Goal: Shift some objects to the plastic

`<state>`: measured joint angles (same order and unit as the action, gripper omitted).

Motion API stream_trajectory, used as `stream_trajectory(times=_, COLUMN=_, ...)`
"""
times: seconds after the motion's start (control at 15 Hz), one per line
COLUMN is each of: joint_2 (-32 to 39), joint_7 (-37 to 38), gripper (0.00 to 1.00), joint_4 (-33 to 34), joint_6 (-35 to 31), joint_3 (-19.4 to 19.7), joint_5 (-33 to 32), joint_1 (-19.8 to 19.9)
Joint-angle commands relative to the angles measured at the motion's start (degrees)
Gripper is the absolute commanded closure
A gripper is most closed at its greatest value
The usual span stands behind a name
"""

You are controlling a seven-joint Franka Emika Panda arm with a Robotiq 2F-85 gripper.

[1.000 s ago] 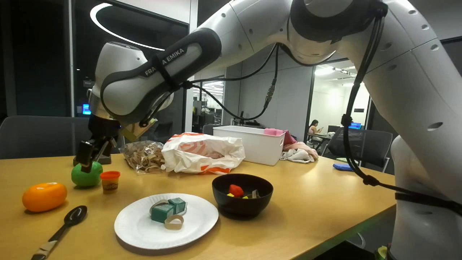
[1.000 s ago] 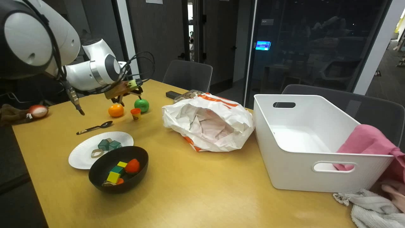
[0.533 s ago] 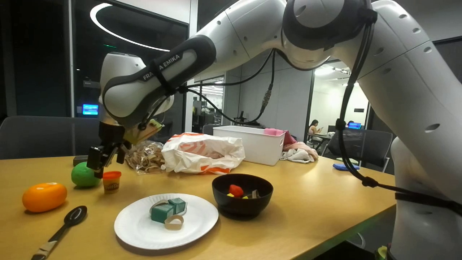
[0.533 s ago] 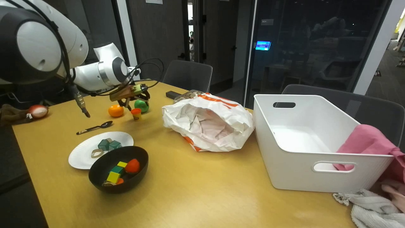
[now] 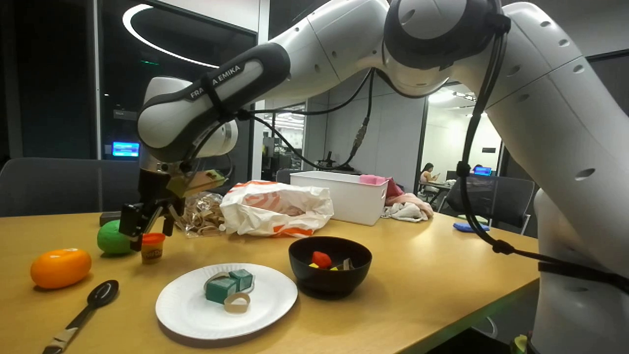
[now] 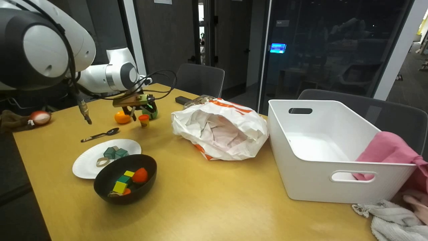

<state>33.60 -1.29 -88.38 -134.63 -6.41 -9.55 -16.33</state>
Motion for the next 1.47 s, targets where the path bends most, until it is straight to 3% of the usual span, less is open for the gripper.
stream_trajectory(times=0.0, joint_2=1.23, joint_7=-1.97, gripper=0.42, joint_4=1.67, joint_6=-1.61, joint_3=-1.45, joint_5=2.42, joint_1=2.23)
stream_trajectory(times=0.27, joint_2=1.14, joint_7=-1.95, gripper=0.71, joint_4=1.57, joint_6=-3.28, joint_3=-1.88, joint_5=4.04, joint_1=3.38)
stream_trajectory(times=0.6, joint_2=-3.8, joint_7=-0.05, gripper=0.71, joint_4=0.52, joint_6=-6.51, joint_3=-1.61, joint_5=2.99, joint_1=2.13)
stream_trajectory(times=0.87, joint_2=-11.07, joint_7=4.72, gripper=0.71, joint_4=-1.68, joint_6=-12.49, joint_3=2.1, joint_5=-3.43, joint_1=-0.54)
stream_trajectory(times=1.2, joint_2=-18.68, joint_7=17.8, gripper=0.71, joint_4=-3.81, joint_6=-14.42, joint_3=8.27, joint_5=-13.88, joint_1=-0.79)
stream_trajectory(times=1.4, joint_2=-21.72, joint_7=28.34, gripper=0.71, joint_4=-6.53, joint_6=-13.95, joint_3=12.65, joint_5=-24.41, joint_1=-0.68)
